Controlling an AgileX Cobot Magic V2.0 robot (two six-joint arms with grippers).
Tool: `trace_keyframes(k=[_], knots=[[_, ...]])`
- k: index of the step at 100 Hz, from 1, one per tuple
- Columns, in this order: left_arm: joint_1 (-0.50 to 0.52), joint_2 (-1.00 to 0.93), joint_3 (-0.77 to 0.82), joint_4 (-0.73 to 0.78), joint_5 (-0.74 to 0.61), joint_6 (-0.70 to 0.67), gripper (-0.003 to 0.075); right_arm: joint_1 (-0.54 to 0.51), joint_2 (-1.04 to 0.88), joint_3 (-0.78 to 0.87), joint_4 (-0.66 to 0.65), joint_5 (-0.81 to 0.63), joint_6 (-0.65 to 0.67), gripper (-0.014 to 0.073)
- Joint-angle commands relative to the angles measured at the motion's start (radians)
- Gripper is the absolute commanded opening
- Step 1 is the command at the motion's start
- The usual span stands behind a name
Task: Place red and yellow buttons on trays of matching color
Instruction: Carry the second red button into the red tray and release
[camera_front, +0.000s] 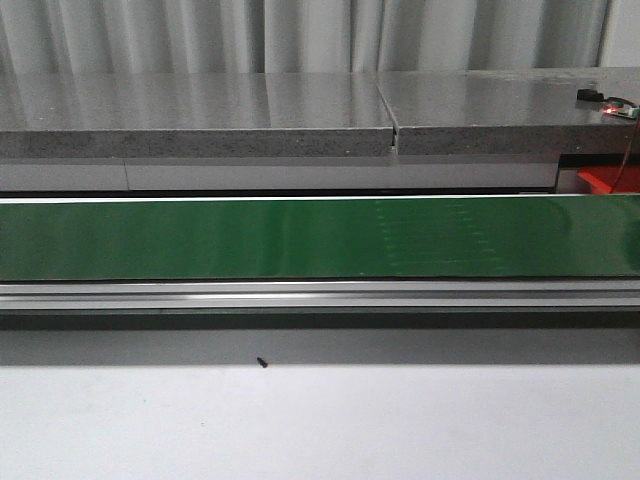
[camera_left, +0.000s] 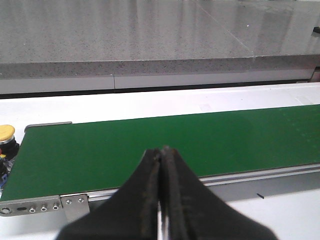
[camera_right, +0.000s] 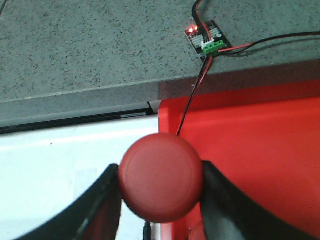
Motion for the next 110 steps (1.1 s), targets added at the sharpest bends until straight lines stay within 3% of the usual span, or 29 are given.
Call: trace_keyframes(k=[1,87,110], knots=[[-0.008,0.012,-0.026,-0.014,-0.072,-0.007,-0.0019,-0.006,-0.006,-0.07,0.036,-0.036,0.0,0.0066],[-0.008,0.012,-0.026,-0.014,-0.072,-0.007,-0.0019,-0.009,0.204,-0.096,0.04,-0.15,0.0,0.0066],[-0.008,0.012,-0.026,-0.014,-0.072,-0.007,-0.0019,-0.009,0.217,-0.096,0.04,-0.124,-0.001,0.0142]])
